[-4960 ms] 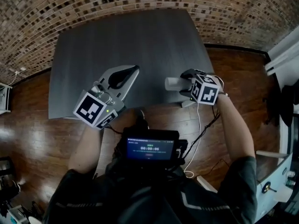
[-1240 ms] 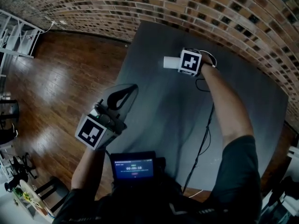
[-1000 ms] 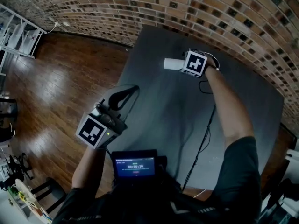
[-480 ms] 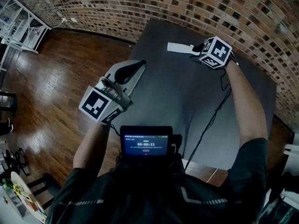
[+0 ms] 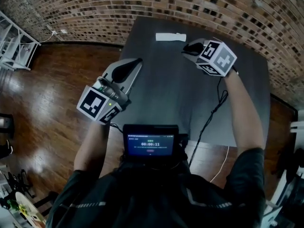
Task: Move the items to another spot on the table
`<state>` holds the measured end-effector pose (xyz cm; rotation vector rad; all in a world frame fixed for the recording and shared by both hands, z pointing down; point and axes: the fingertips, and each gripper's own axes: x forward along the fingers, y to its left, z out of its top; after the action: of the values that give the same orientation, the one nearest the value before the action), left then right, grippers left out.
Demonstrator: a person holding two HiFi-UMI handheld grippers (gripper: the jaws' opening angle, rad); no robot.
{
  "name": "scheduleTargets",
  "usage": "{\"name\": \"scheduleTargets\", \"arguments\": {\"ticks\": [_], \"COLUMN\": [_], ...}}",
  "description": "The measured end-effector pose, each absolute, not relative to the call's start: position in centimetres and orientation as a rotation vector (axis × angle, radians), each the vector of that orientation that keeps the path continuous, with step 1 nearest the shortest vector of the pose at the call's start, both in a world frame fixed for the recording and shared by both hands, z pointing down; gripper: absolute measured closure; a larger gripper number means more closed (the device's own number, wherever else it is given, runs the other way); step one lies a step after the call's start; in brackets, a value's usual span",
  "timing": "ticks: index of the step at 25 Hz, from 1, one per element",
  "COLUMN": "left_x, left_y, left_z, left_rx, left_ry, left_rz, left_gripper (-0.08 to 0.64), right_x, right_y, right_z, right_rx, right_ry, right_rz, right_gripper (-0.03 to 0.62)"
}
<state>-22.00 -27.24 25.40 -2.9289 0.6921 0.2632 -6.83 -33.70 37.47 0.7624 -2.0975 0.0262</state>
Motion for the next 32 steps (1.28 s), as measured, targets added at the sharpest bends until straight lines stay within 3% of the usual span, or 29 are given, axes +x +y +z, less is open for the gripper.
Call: {"name": "scheduleTargets", "arguments": {"ticks": [1, 2, 32], "left_x": [-21.9, -21.7, -17.0], "left_y": [-26.5, -25.7, -19.5], "left_z": [25.5, 25.5, 23.6], "left_rx": [-2.932, -2.933, -2.977], "left_ry": [0.676, 0.662, 0.821], "left_rz": [0.259, 0.258, 0.280], "left_gripper": [0.557, 0.557, 0.557], "right_x": [-7.0, -7.1, 1.8], "right_y": [-32.5, -31.3, -13.3], "right_z": [37.1, 36.5, 26.5], "right_rx": [0.785, 0.814, 1.762], "right_ry": [-2.107, -2.120, -2.348], "right_rz": [0.019, 0.008, -0.081], "right_gripper": [0.529, 0.586, 0.589]}}
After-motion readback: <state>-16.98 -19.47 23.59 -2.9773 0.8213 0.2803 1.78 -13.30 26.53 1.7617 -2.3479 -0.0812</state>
